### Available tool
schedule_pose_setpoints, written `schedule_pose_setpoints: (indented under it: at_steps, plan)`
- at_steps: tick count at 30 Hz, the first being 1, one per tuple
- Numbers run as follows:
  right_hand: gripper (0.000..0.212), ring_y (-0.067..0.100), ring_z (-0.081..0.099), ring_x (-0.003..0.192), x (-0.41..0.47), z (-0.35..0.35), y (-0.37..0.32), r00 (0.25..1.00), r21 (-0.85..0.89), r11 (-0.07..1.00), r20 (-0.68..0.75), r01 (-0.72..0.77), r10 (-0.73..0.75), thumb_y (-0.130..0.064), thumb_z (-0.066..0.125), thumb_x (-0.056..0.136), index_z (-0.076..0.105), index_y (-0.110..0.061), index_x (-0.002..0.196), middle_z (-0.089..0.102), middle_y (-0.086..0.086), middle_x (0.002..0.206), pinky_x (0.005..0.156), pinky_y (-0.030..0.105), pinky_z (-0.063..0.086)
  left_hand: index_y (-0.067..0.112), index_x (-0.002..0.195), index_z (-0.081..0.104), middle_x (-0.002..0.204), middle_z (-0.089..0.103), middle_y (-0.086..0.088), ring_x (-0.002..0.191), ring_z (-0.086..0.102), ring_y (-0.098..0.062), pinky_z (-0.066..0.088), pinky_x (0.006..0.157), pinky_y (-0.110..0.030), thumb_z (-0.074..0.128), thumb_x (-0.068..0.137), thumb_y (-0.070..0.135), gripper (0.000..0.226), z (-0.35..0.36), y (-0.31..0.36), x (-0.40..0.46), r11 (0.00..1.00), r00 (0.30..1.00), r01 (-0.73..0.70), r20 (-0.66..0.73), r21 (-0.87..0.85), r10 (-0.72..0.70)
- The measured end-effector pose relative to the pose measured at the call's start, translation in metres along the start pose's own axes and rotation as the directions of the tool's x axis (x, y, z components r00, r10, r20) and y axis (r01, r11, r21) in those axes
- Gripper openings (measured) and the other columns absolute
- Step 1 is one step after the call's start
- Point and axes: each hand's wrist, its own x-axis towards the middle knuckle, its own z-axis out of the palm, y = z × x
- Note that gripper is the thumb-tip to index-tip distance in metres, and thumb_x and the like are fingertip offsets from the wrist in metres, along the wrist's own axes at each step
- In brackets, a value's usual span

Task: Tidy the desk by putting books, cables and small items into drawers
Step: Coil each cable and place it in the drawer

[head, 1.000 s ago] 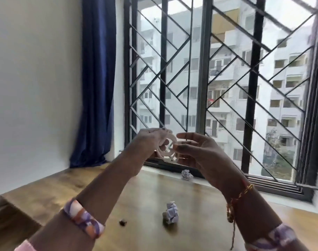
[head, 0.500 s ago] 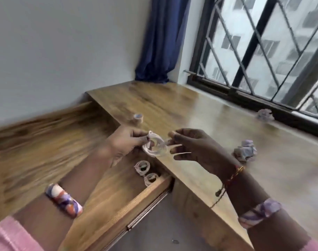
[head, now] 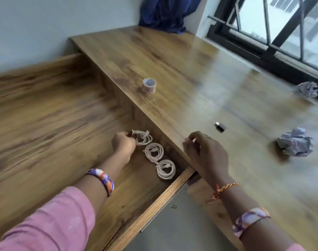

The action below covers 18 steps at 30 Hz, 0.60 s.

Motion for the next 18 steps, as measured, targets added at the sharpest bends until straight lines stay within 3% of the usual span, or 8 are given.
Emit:
schedule_pose_setpoints:
  at_steps: [10,14,16,18]
  plan:
    - [0.009,0.028,0.060,0.057,-0.001,0.007,0.002,0.997,-0.030,0.999,-0.067,0.028,-0.030,-0.027,0.063,0.085,0.061,-0.018,0.083,0.065,0.000,0.070,0.047,0.023,0.031,0.009,0.118,0.063,0.117,0.064,-0.017,0.110,0.059,-0.031,0.047,0.093,-0.034,0.065,0.083,0.018,0.036,0.003,-0.004,0.010,0.965,0.995,-0.102,0.047,0.240,0.094]
    - [0.010,0.028,0.060,0.054,-0.002,0.007,0.003,0.996,-0.046,0.998,-0.075,0.039,-0.042,-0.027,0.062,0.085,0.060,-0.018,0.081,0.065,0.001,0.067,0.045,0.022,0.030,0.003,0.115,0.063,0.110,0.066,-0.019,0.104,0.061,-0.033,0.048,0.089,-0.037,0.061,0.083,0.011,0.033,-0.011,-0.003,0.002,0.929,0.961,-0.276,0.032,0.246,0.276]
    - [0.011,0.028,0.060,0.055,-0.002,0.007,0.003,0.998,-0.047,0.998,-0.058,0.031,-0.033,-0.029,0.060,0.086,0.060,-0.019,0.082,0.065,0.001,0.068,0.044,0.024,0.032,0.003,0.117,0.060,0.108,0.064,-0.018,0.096,0.060,-0.033,0.050,0.085,-0.041,0.060,0.083,0.006,0.034,-0.022,0.005,-0.004,0.852,0.866,-0.478,-0.049,0.212,0.498]
    - [0.012,0.029,0.061,0.057,-0.002,0.008,0.003,0.999,-0.046,0.999,-0.048,0.021,-0.023,-0.030,0.059,0.087,0.060,-0.019,0.083,0.066,0.002,0.070,0.045,0.026,0.035,0.003,0.121,0.056,0.111,0.059,-0.016,0.094,0.057,-0.029,0.049,0.082,-0.040,0.060,0.083,0.006,0.037,-0.030,0.025,-0.011,0.680,0.676,-0.709,-0.097,0.186,0.731]
